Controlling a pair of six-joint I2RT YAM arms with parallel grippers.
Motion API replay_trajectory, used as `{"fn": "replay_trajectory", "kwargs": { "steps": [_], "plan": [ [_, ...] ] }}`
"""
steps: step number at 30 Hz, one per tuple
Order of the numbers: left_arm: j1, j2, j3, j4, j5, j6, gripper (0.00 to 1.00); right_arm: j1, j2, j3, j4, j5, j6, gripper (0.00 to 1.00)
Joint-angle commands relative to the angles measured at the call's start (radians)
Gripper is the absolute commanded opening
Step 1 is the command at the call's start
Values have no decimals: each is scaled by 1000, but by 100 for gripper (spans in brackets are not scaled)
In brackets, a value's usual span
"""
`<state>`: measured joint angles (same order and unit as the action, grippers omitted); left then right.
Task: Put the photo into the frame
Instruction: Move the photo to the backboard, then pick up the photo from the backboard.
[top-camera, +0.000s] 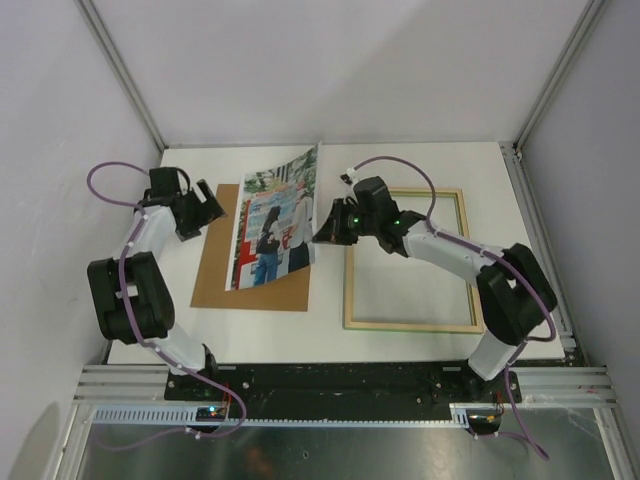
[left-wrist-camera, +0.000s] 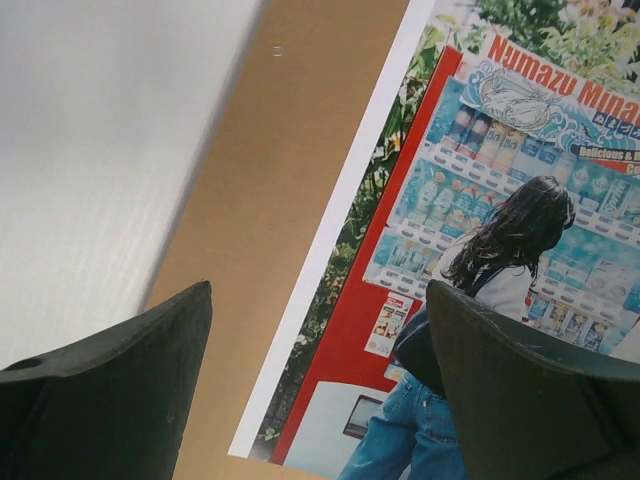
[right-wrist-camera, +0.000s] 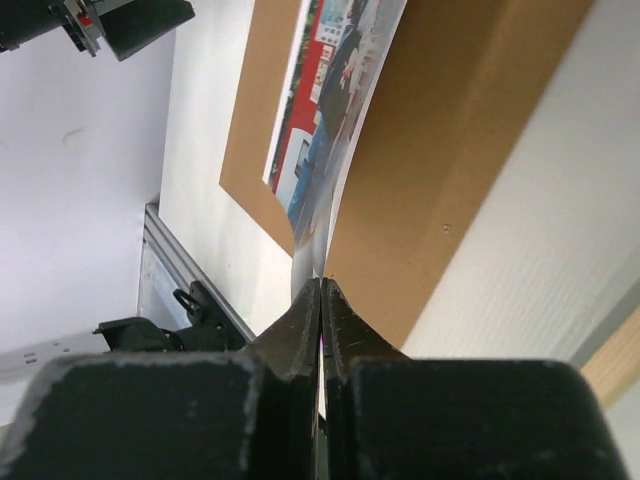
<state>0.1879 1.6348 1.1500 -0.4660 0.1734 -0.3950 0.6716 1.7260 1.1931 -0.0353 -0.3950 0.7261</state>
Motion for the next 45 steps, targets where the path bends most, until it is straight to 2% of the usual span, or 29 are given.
{"fn": "replay_trajectory", "kwargs": {
  "steps": [1,10,16,18,22,24,29,36,45],
  "plan": [
    [-56,-71,-8,10,51,-57,92,-14,-96,-23,-130,56,-61,0],
    [-261,-72,-22,44,73,-108,92,-150,-319,-255,-229,89,-120,0],
    [-367,-9,18,56,66,-119,91,-196,-452,-437,-246,72,-139,0],
    [-403,17,23,62,61,-119,91,-208,-482,-490,-242,78,-143,13],
    [-462,63,26,78,56,-127,91,-263,-513,-580,-214,60,-145,45],
    [-482,80,30,83,55,-129,91,-288,-517,-596,-208,61,-153,52],
    [-509,103,34,87,49,-123,90,-336,-489,-620,-176,57,-170,59],
    [-532,130,31,88,47,-113,88,-362,-423,-656,-31,-48,-130,64],
    [-554,156,31,89,40,-112,84,-362,-328,-676,178,-93,-48,65]
  ]
}}
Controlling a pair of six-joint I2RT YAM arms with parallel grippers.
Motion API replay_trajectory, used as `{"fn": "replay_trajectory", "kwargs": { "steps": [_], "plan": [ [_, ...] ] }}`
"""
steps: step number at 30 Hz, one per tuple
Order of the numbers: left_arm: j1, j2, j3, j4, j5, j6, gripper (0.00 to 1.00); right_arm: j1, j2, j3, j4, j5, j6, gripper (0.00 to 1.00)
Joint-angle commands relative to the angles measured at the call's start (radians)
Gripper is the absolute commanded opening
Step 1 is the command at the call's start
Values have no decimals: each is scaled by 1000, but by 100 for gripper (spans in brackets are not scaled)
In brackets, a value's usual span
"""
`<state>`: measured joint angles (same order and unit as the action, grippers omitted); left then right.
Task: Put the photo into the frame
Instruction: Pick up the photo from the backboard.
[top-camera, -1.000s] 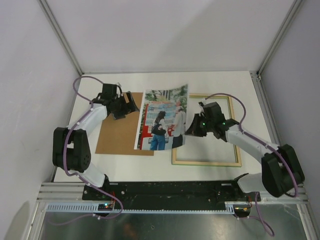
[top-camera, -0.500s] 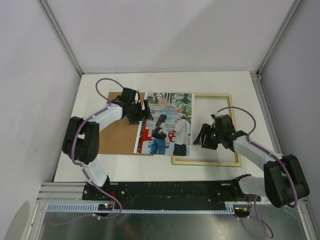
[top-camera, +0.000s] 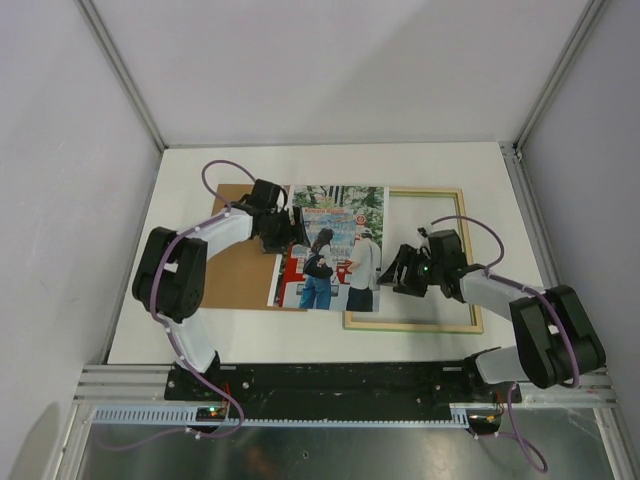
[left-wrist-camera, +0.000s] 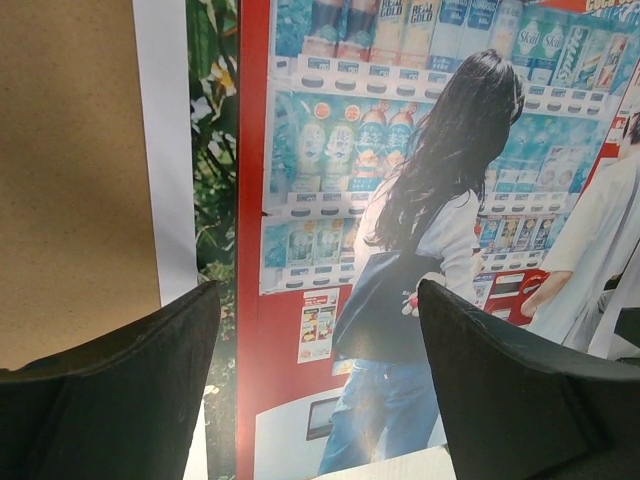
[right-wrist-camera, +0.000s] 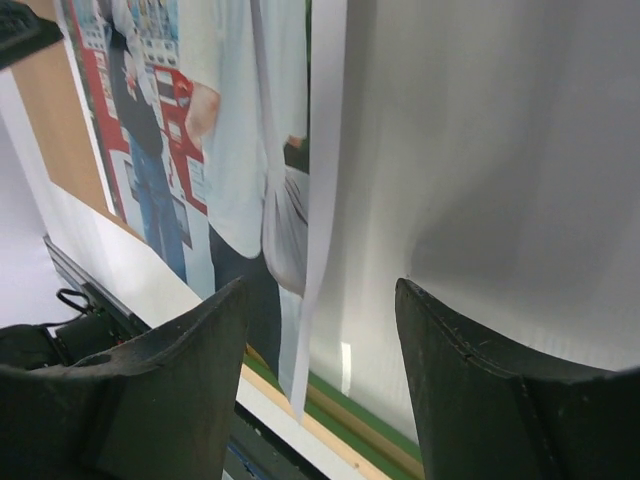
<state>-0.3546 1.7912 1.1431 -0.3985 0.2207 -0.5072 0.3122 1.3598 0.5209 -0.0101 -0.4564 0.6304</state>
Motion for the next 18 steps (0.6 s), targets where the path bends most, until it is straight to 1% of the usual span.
{"fn": "replay_trajectory", "kwargs": {
  "steps": [1,9,18],
  "plan": [
    [-13,-1,37,22,-8,0,83,-4,52,-4,180,-33,57,65],
    [-17,-23,37,20,6,8,82,-32,157,6,371,-37,133,64],
    [-26,-58,30,18,24,31,82,-90,317,87,506,-75,156,64]
  ]
}}
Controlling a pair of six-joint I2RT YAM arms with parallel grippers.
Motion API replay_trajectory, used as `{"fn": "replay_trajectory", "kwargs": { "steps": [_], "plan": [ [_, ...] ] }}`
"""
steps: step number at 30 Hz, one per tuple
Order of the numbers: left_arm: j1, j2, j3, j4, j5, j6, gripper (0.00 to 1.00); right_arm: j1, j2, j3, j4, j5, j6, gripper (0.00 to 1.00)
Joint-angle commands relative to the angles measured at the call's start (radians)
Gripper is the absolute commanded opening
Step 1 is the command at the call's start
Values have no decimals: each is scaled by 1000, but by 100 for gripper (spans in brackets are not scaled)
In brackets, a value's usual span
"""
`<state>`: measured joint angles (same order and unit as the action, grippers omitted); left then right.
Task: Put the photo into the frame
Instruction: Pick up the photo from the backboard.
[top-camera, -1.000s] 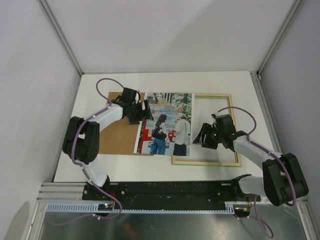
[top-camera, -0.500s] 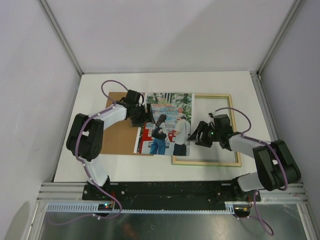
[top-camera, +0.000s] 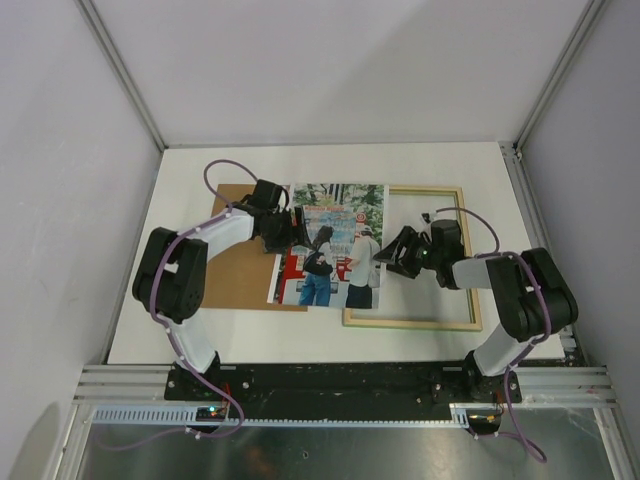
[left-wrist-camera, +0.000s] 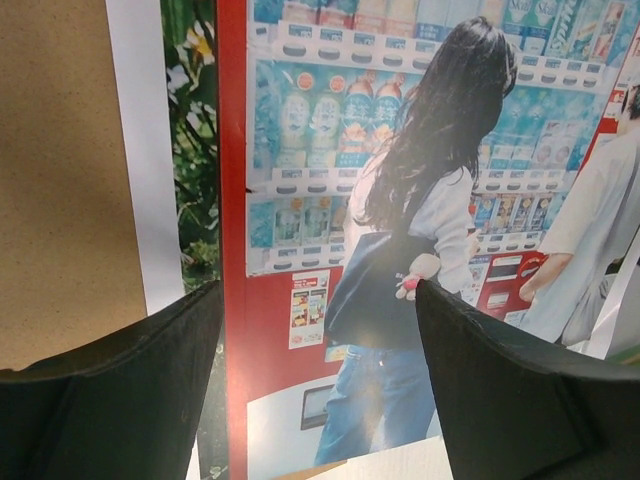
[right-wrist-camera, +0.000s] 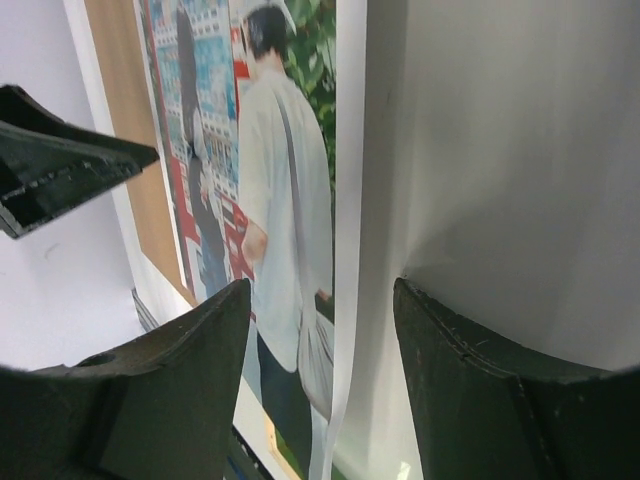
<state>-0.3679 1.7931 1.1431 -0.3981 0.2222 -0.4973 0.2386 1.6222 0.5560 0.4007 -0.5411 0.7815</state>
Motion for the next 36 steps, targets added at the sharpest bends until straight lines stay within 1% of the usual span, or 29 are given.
{"fn": "replay_trajectory", "kwargs": {
  "steps": [1,9,14,16,18,19,20,22,23,25,30,33,36],
  "plan": [
    [-15,-64,30,18,24,23,82,-16,65,69,99,7,5,64],
    [-50,-104,34,4,26,31,82,-18,199,196,114,-21,19,63],
    [-104,-137,43,-6,-16,31,82,-22,273,262,126,-36,29,61],
    [-137,-150,49,-11,-50,28,82,-26,282,277,125,-44,40,56],
    [-176,-166,56,-17,-104,25,82,-28,269,287,112,-47,46,46],
    [-200,-175,62,-20,-131,23,82,-28,250,290,91,-44,45,39],
    [-220,-182,69,-23,-167,22,82,-26,233,297,71,-35,41,28],
    [-268,-193,94,-36,-241,21,82,-19,172,307,12,-20,36,10],
    [-300,-195,113,-46,-289,22,82,-13,145,310,-20,-2,35,5],
    [-360,-195,151,-67,-375,20,83,3,71,316,-95,40,37,1],
    [-520,-151,270,-145,-564,22,86,79,-122,341,-298,203,72,0],
    [-600,-118,347,-186,-642,30,87,128,-192,384,-426,291,93,0],
    [-675,-98,418,-226,-702,36,87,155,-231,424,-513,342,106,0]
  ]
}}
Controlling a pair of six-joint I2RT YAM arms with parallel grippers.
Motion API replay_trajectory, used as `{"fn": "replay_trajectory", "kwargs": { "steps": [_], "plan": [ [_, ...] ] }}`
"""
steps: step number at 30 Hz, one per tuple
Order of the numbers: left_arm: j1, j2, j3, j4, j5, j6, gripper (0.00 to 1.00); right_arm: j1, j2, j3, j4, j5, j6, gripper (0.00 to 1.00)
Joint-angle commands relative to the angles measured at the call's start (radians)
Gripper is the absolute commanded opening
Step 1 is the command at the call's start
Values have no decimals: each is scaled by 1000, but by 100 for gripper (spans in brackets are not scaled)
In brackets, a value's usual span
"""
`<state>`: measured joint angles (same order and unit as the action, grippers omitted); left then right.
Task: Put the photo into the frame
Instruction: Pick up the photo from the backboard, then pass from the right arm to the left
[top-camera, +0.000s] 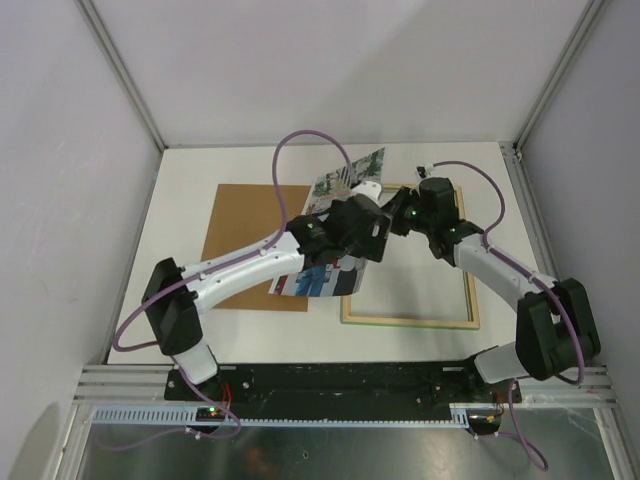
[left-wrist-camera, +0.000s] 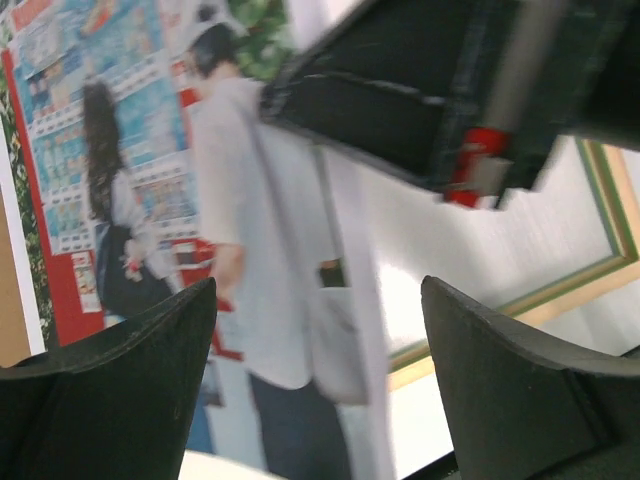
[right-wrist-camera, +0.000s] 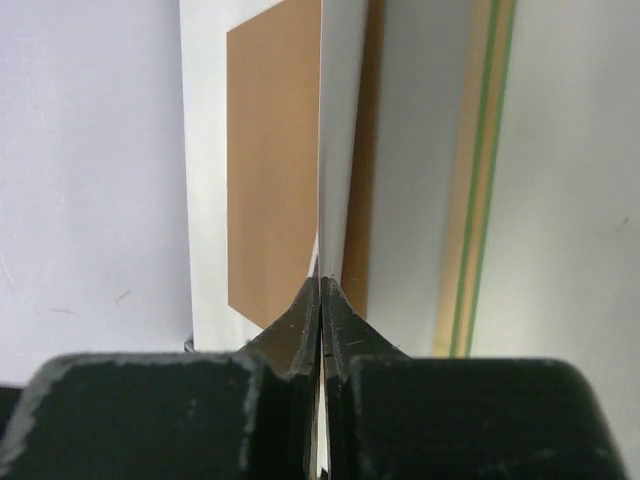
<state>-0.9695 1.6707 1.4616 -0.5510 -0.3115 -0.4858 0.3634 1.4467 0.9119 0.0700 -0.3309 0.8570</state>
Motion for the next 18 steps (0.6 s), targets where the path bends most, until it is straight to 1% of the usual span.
{"fn": "replay_trajectory", "kwargs": {
  "steps": [1,5,9,15,18],
  "plan": [
    [-93,31,120,-88,-193,27,88,38,-62,85,-203,148,31,0],
    [-157,84,206,-180,-304,31,87,60,-75,131,-253,178,34,0],
    [-186,127,263,-271,-396,29,83,72,-82,150,-276,198,42,0],
    [-229,173,307,-379,-452,4,78,74,-80,169,-287,209,50,0],
    [-240,190,310,-404,-463,-9,73,76,-75,183,-290,212,52,0]
  ]
}}
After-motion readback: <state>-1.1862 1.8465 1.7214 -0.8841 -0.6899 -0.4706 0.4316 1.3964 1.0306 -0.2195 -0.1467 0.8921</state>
